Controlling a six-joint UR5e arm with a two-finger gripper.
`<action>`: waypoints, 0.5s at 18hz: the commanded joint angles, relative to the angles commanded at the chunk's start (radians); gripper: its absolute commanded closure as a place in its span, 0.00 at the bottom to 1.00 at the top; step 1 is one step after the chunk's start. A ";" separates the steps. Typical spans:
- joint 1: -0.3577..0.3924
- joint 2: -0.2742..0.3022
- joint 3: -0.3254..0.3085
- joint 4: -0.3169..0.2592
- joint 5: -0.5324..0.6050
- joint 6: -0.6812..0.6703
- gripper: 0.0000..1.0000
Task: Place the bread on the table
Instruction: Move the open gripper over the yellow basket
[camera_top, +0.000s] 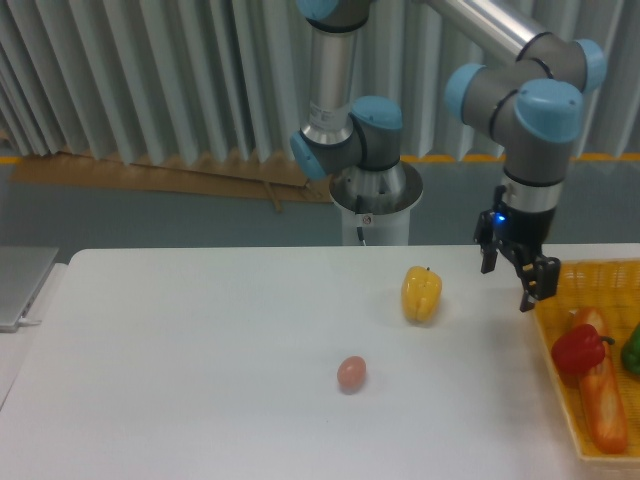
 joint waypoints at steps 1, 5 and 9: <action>0.006 -0.018 0.023 0.008 0.005 0.003 0.00; 0.018 -0.049 0.055 0.066 0.046 -0.002 0.00; 0.031 -0.087 0.086 0.098 0.075 -0.008 0.00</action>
